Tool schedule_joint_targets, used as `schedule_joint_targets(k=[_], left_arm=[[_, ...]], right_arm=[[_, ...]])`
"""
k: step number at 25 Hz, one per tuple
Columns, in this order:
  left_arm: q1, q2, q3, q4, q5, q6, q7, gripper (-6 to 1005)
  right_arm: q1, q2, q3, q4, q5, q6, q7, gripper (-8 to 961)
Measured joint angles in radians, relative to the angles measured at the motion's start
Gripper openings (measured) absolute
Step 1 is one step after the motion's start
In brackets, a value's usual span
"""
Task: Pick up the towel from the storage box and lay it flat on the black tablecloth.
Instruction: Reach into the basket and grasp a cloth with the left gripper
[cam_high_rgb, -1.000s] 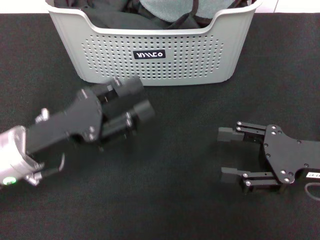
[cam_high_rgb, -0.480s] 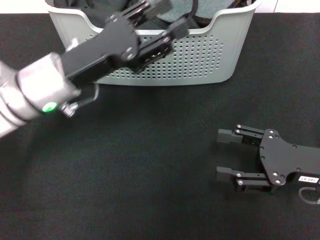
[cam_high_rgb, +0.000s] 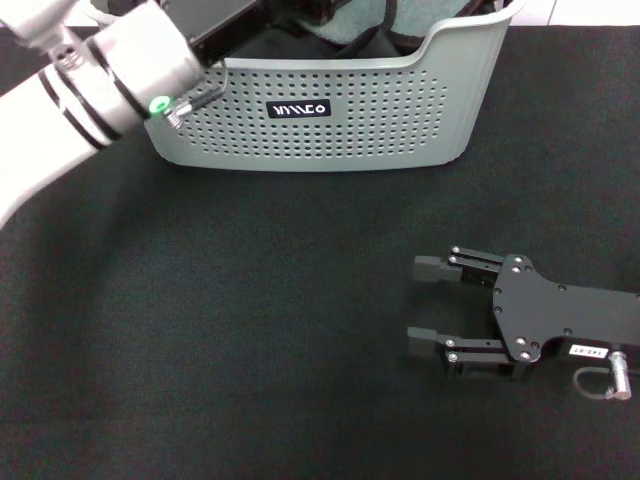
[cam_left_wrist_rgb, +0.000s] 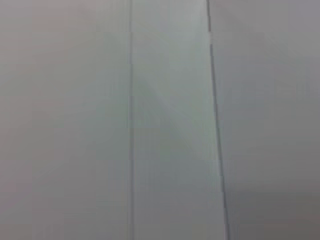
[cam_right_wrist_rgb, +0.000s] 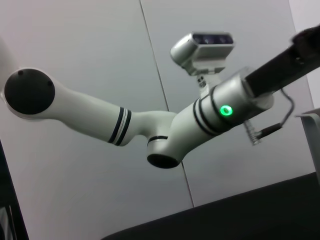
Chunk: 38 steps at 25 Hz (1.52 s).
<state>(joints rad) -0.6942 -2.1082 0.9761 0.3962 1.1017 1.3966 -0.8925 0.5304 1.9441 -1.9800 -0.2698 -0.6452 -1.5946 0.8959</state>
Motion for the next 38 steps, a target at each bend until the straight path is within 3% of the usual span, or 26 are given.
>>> schedule_joint_targets(k=[3,11,20,27,33,38], left_arm=[[-0.013,0.000,0.065,0.002,-0.072,-0.091,0.055,664],[0.002,0.001,0.340,0.049,-0.340,-0.318,0.227,625],[0.024,0.001,0.483,0.060,-0.592,-0.440,0.408,580],[0.041,0.000,0.521,0.063,-0.644,-0.439,0.407,546],[0.043,0.000,0.535,0.058,-0.652,-0.435,0.401,303],[0.051,0.001,0.587,0.058,-0.761,-0.432,0.406,76]], right_arm=[[0.009,0.002,0.000,0.000,0.000,0.003,0.001,782],[0.016,0.006,0.000,-0.001,-0.002,0.018,0.004,781],[0.018,0.006,0.002,-0.003,-0.002,0.019,0.003,781],[0.016,0.006,0.002,-0.002,-0.002,0.020,0.002,781],[0.017,0.006,0.000,-0.002,-0.002,0.020,0.002,781],[0.015,0.006,-0.001,-0.002,-0.002,0.019,0.001,781]])
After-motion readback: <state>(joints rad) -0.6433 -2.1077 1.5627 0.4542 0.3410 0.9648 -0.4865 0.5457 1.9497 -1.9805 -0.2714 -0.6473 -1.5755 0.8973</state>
